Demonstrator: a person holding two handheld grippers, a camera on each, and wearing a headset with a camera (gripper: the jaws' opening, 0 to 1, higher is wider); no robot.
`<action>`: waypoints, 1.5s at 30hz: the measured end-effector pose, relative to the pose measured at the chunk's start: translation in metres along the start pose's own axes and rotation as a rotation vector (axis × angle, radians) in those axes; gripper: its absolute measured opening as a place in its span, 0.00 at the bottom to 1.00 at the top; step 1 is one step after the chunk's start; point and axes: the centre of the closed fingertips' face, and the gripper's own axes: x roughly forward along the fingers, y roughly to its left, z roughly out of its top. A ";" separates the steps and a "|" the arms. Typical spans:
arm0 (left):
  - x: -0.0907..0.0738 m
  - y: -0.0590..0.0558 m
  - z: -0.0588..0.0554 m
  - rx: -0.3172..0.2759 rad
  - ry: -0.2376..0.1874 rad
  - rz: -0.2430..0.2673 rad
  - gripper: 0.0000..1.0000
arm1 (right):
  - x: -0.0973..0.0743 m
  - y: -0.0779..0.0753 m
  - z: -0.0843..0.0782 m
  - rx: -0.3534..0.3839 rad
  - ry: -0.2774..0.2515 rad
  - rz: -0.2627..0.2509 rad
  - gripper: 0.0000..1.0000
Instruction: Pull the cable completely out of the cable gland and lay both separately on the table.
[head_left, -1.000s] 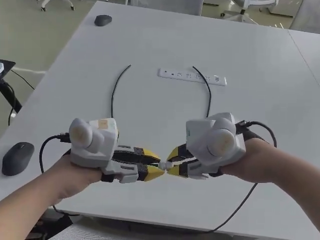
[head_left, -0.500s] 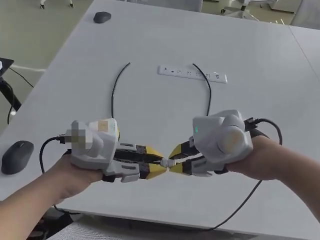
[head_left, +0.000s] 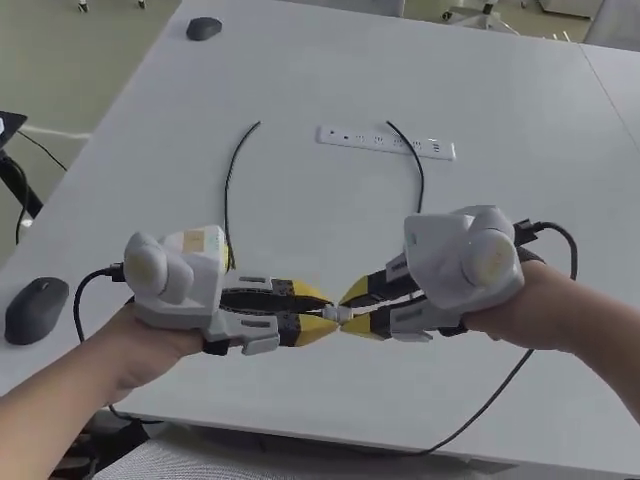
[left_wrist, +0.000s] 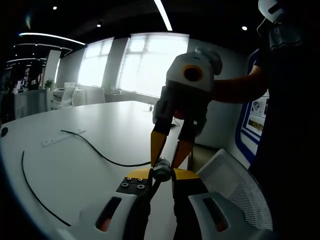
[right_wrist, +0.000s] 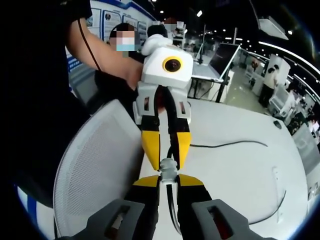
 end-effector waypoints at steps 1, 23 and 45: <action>0.000 -0.001 0.001 -0.010 -0.003 -0.006 0.16 | -0.001 0.000 0.001 0.010 -0.011 0.006 0.07; -0.001 -0.003 0.002 0.047 0.017 -0.038 0.16 | -0.006 0.003 0.003 0.069 -0.057 0.019 0.06; 0.003 -0.004 0.000 -0.014 0.037 -0.030 0.15 | -0.006 0.004 0.001 0.105 -0.100 0.014 0.08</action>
